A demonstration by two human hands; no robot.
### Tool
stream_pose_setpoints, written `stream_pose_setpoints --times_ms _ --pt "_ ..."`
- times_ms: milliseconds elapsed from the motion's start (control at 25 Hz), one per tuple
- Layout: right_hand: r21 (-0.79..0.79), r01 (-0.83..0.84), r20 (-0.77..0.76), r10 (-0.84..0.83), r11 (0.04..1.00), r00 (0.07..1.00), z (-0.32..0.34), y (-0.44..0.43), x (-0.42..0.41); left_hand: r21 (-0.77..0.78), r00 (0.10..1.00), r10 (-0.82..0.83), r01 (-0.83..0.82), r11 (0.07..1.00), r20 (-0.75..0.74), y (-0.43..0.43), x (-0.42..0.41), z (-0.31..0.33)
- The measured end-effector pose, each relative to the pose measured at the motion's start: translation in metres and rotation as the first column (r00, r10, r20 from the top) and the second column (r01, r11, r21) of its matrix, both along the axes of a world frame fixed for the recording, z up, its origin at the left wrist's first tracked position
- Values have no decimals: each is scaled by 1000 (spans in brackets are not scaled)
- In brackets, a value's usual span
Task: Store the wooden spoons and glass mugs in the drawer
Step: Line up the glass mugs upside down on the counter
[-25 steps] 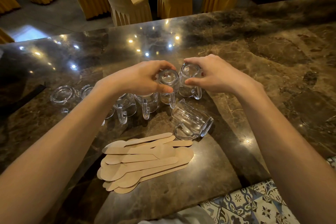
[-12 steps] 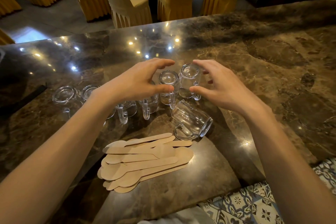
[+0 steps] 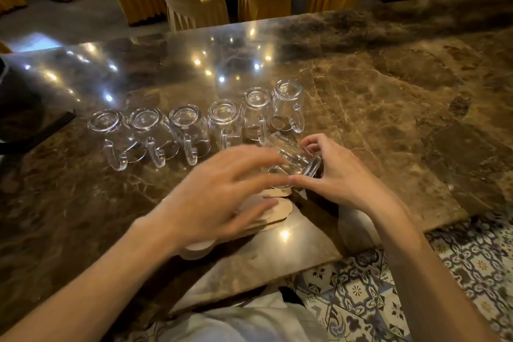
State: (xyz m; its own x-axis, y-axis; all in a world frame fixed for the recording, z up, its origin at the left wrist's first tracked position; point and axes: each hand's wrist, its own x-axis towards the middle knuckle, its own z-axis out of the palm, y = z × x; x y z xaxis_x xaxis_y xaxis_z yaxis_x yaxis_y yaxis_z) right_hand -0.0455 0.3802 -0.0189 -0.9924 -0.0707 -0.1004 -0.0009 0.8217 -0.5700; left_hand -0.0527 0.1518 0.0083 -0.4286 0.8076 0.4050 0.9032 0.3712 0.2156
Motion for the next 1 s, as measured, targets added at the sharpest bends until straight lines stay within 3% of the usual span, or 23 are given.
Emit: stream_pose_setpoints --times_ms 160,280,480,1000 --pt "24 51 -39 -51 998 998 -10 -5 4 -85 987 -153 156 984 45 6 47 -30" --pt "-4 108 -73 -108 994 991 -14 -9 9 -138 975 -180 198 971 130 7 63 -48" --pt "-109 161 -126 -174 981 977 -13 -13 17 -233 970 -131 178 956 204 5 68 -67" --pt "-79 146 -204 -159 986 966 56 28 30 -197 973 -72 116 973 218 6 73 -75"
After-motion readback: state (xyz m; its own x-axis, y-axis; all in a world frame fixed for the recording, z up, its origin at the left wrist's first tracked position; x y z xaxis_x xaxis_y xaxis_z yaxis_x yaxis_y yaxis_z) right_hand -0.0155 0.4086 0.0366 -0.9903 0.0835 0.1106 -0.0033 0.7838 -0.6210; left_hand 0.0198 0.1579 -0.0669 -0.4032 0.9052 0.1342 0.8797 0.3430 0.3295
